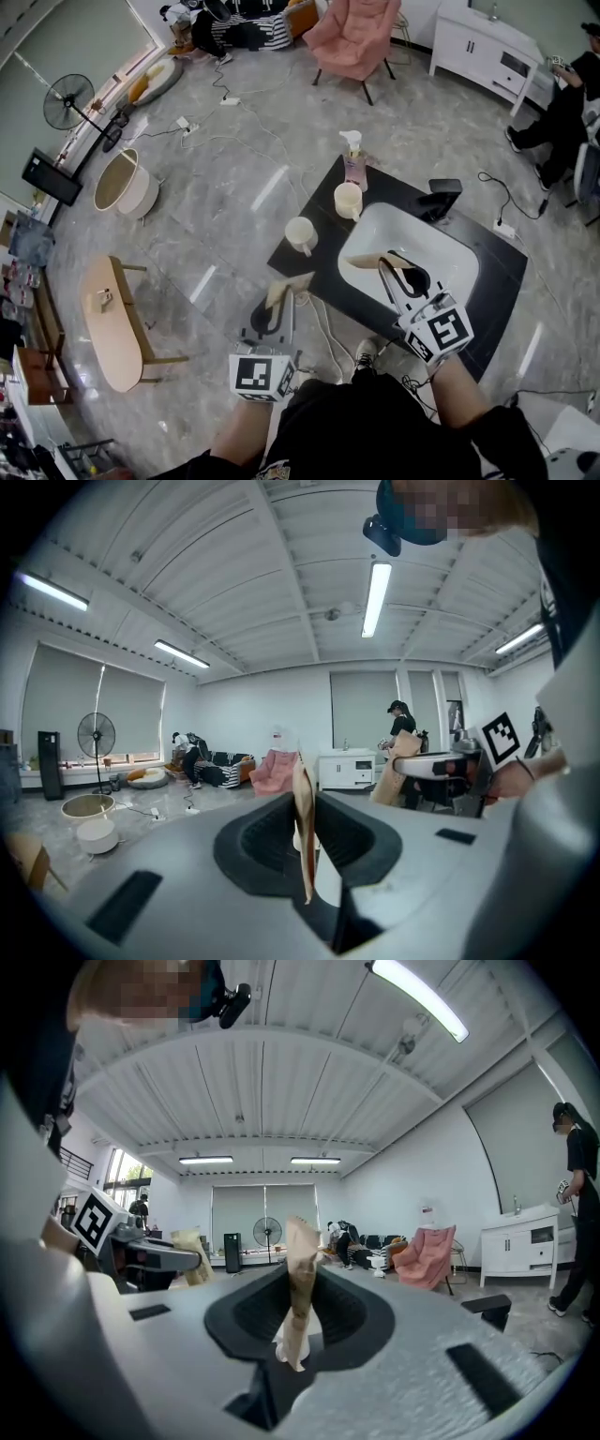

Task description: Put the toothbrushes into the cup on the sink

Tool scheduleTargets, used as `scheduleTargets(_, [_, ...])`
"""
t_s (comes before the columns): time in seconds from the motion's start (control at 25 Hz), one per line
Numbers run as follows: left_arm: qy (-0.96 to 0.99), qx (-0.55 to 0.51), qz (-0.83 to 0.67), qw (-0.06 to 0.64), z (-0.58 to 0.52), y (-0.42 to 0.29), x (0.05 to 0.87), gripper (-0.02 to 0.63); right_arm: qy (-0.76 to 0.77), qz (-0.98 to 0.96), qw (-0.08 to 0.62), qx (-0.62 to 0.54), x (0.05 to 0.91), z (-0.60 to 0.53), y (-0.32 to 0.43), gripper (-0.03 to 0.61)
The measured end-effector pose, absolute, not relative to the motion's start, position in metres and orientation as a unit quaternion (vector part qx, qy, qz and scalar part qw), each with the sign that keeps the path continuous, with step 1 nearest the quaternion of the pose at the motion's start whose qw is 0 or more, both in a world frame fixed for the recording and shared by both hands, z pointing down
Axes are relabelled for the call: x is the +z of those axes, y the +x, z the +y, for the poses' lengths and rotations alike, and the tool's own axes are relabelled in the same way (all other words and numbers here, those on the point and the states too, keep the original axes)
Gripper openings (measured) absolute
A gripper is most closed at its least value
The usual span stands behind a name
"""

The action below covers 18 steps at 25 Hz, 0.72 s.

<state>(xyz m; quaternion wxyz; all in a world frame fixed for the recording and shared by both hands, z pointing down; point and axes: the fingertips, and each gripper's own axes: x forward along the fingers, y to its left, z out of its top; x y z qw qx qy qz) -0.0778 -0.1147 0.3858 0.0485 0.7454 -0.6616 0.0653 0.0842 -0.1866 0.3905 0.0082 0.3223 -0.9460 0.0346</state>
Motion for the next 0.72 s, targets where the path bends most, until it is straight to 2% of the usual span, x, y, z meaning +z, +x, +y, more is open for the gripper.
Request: scheduleTargets(0.72, [0.76,0.054,-0.647,0.028,-0.173,-0.106,0.393,0.058,0.351,-0.936,0.013,0.03,0.391,-0.221,0.071,0.075])
